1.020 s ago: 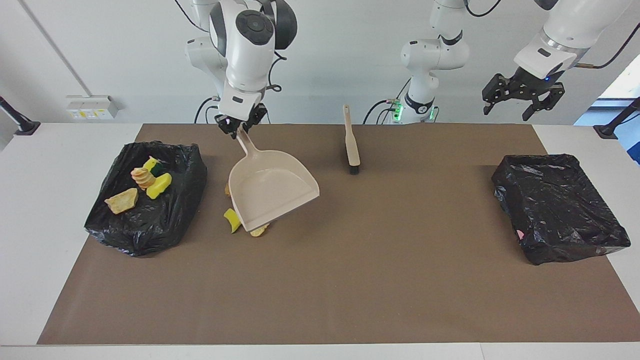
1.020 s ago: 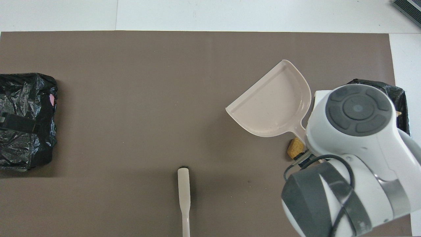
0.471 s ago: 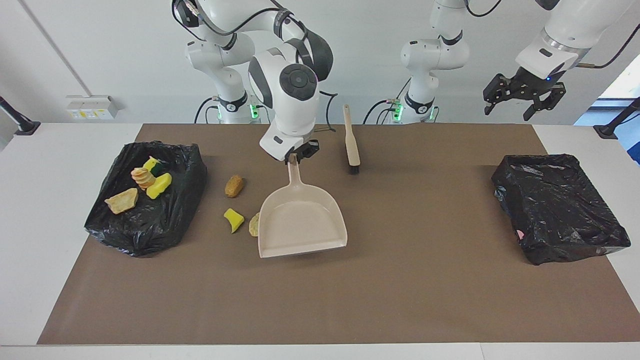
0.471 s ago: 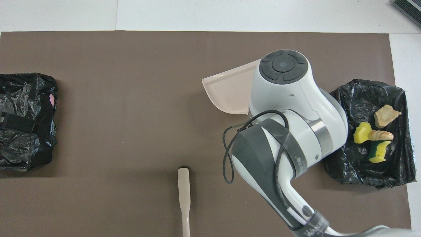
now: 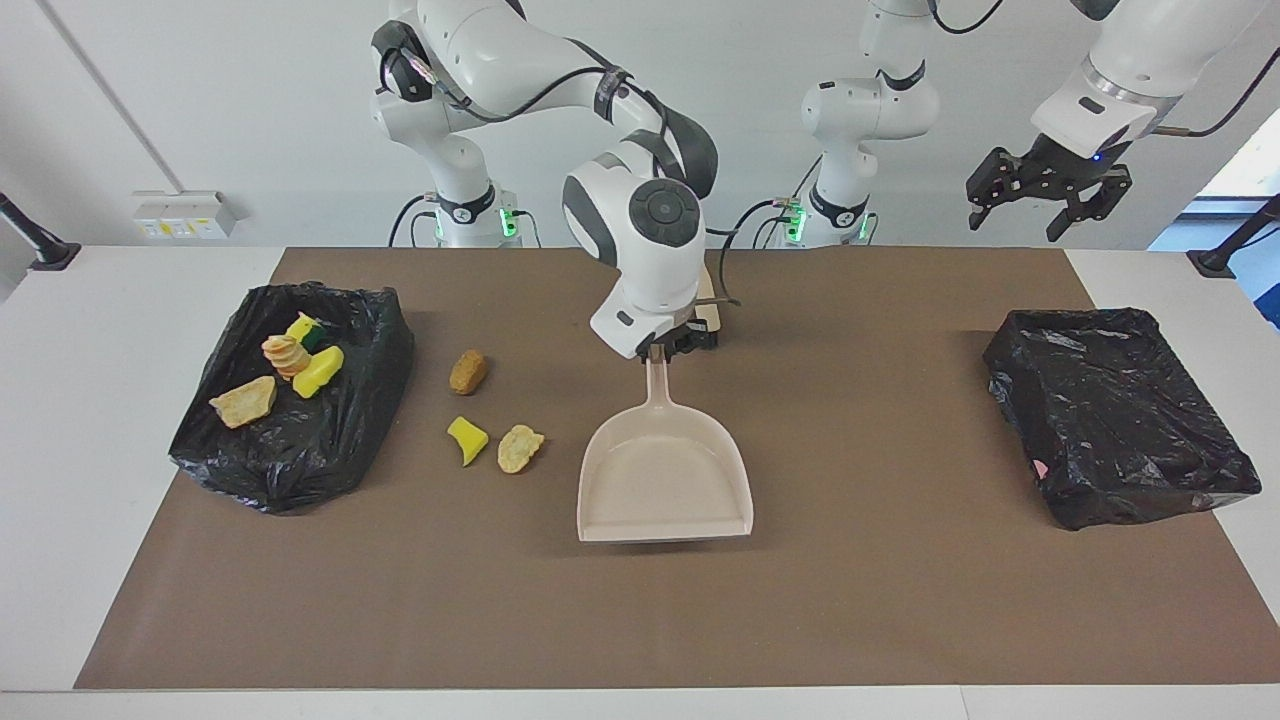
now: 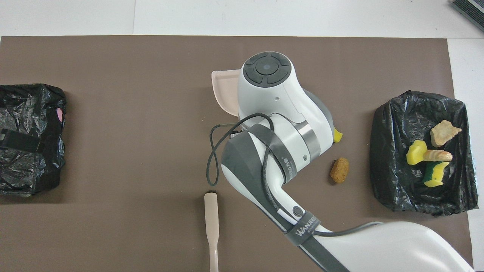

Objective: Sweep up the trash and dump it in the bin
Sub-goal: 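Lower the dustpan onto the table and release it with the right gripper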

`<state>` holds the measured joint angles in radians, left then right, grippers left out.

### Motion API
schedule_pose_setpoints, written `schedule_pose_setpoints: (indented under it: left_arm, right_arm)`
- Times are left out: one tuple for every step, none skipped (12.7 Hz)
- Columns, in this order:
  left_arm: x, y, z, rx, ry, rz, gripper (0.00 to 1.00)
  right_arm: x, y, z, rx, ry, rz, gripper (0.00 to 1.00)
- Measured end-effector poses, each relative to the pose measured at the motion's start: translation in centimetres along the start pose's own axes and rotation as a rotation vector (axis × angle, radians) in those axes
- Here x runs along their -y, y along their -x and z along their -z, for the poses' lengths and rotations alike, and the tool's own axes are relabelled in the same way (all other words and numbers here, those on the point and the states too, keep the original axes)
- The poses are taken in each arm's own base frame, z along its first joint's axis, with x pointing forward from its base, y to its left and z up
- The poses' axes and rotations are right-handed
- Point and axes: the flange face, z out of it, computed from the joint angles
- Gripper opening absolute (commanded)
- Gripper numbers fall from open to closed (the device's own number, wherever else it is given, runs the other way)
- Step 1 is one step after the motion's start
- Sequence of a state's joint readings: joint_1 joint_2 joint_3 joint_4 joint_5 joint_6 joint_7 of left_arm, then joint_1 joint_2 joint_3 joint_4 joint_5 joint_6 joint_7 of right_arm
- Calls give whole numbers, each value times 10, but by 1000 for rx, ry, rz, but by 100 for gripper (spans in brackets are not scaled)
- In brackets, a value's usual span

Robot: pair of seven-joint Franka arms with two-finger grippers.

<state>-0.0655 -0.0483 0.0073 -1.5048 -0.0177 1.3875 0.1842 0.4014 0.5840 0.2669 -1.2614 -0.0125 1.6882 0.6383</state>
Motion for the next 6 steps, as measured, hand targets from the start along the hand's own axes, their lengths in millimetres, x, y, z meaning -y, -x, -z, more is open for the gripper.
schedule_pose_setpoints:
  left_arm:
    - [0,0,0,0,0,1,100]
    - [1,0,0,0,0,1,100]
    - [1,0,0,0,0,2,100]
    - [1,0,0,0,0,2,100]
    - [1,0,0,0,0,2,100]
    - [1,0,0,0,0,2,100]
  right_arm:
    - [14,-1,-12,-7,-10,5,0]
    - [28,0,-23,-13,-18,2,0]
    - [39,3,-31,-16,-23,-2,0]
    - [46,4,-36,-19,-27,-3,0]
    - [52,4,-42,-19,-33,-5,0]
    - [54,4,-48,-14,-38,-10,0]
